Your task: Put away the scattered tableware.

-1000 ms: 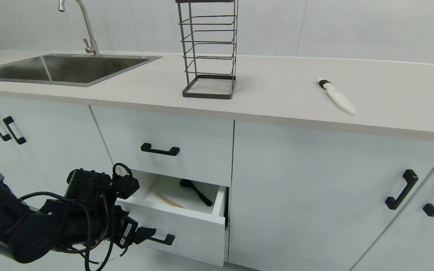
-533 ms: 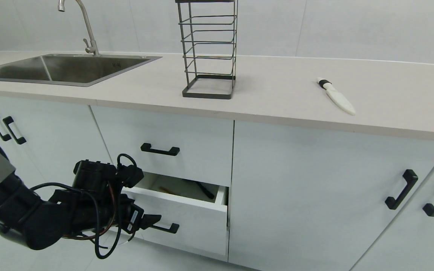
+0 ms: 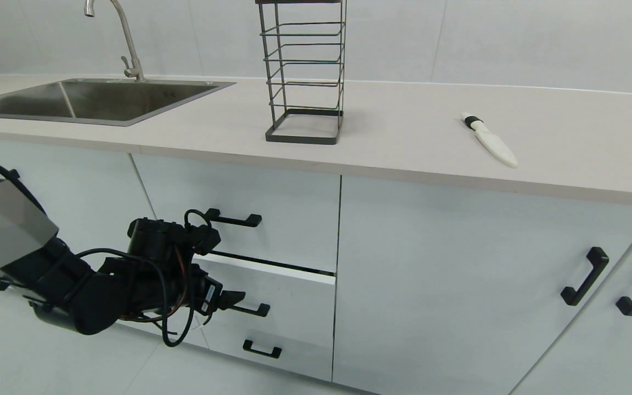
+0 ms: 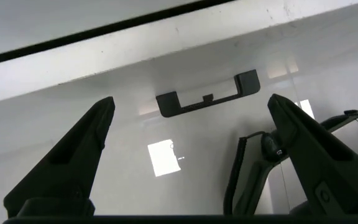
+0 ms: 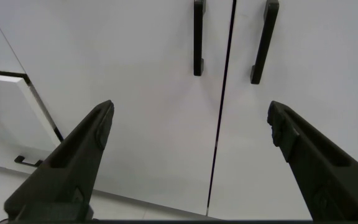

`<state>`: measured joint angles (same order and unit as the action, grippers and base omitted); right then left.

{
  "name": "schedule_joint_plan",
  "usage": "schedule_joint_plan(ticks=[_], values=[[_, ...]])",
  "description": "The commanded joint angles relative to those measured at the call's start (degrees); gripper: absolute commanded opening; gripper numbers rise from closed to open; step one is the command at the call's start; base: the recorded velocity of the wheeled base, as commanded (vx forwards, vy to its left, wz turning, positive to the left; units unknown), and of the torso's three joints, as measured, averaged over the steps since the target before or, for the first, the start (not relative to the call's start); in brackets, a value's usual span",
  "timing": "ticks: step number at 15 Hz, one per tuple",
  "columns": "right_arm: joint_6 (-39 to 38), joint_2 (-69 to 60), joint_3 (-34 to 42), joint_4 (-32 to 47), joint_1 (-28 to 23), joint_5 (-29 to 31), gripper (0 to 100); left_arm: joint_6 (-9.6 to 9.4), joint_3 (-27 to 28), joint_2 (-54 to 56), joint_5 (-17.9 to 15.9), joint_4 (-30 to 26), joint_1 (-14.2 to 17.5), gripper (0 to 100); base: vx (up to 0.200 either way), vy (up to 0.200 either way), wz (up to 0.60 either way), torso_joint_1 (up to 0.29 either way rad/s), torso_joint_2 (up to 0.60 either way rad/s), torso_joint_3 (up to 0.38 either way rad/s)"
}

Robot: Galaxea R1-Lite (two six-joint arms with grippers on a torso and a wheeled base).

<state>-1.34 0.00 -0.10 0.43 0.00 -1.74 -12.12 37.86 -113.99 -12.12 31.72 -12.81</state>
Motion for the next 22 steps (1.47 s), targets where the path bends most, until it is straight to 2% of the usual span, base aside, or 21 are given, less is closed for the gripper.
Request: schedule_joint_plan(ticks=[1, 3, 5, 6, 9, 11, 12, 14, 15, 16, 18, 20, 21, 22], values=[[0.0, 0.1, 0.0, 0.0, 0.0, 0.0, 100, -0.01, 1.2, -1.0, 0.0, 0.0, 0.2, 100, 0.000, 0.000, 0.00, 0.000, 0.00, 0.000], [-0.1, 0.1, 0.0, 0.0, 0.0, 0.0, 100, -0.01, 1.2, -1.0, 0.0, 0.8, 0.2, 100, 0.000, 0.000, 0.00, 0.000, 0.00, 0.000], [-0.1, 0.1, 0.0, -0.1, 0.0, 0.0, 100, 0.16, 1.2, -2.0, -0.1, 4.0, 0.3, 100, 0.000, 0.000, 0.00, 0.000, 0.00, 0.000], [0.0, 0.1, 0.0, 0.0, 0.0, 0.0, 100, 1.13, 0.8, -2.8, 0.0, 5.5, 0.3, 100, 0.000, 0.000, 0.00, 0.000, 0.00, 0.000], [0.0, 0.1, 0.0, 0.0, 0.0, 0.0, 100, 1.13, 0.5, -3.6, -0.1, 6.5, 0.2, 100, 0.000, 0.000, 0.00, 0.000, 0.00, 0.000], [0.0, 0.1, 0.0, 0.0, 0.0, 0.0, 100, 1.04, -3.6, -1.2, -0.1, 6.8, -0.2, 100, 0.000, 0.000, 0.00, 0.000, 0.00, 0.000], [0.0, 0.1, 0.0, 0.0, 0.0, 0.0, 100, 0.60, -9.0, 3.6, -1.2, 6.8, -0.2, 100, 0.000, 0.000, 0.00, 0.000, 0.00, 0.000], [-0.1, 0.1, 0.0, -0.1, 0.0, 0.0, 100, 0.43, -14.9, 10.1, -1.9, 7.3, -0.2, 100, 0.000, 0.000, 0.00, 0.000, 0.00, 0.000], [-0.1, 0.1, 0.0, -0.1, 0.0, 0.0, 100, 0.43, -14.9, 10.1, -1.9, 7.3, -0.2, 100, 0.000, 0.000, 0.00, 0.000, 0.00, 0.000], [0.0, 0.1, 0.0, 0.0, 0.0, 0.0, 100, 0.60, -19.5, 16.8, -2.0, 10.1, -0.2, 100, 0.000, 0.000, 0.00, 0.000, 0.00, 0.000], [-0.1, 0.1, 0.0, 0.0, 0.0, 0.0, 100, 0.96, -25.2, 26.2, -3.2, 13.0, 0.0, 100, 0.000, 0.000, 0.00, 0.000, 0.00, 0.000], [-0.1, 0.1, 0.0, 0.0, 0.0, 0.0, 100, 0.96, -31.3, 40.3, -4.1, 13.1, 1.2, 100, 0.000, 0.000, 0.00, 0.000, 0.00, 0.000], [-0.1, 0.1, 0.0, -0.1, 0.0, 0.0, 100, 0.96, -33.6, 46.1, -4.2, 12.9, 2.7, 100, 0.000, 0.000, 0.00, 0.000, 0.00, 0.000], [0.0, 0.1, 0.0, 0.0, 0.0, 0.0, 100, 0.60, -37.9, 58.7, -5.1, 12.0, 6.1, 100, 0.000, 0.000, 0.00, 0.000, 0.00, 0.000]])
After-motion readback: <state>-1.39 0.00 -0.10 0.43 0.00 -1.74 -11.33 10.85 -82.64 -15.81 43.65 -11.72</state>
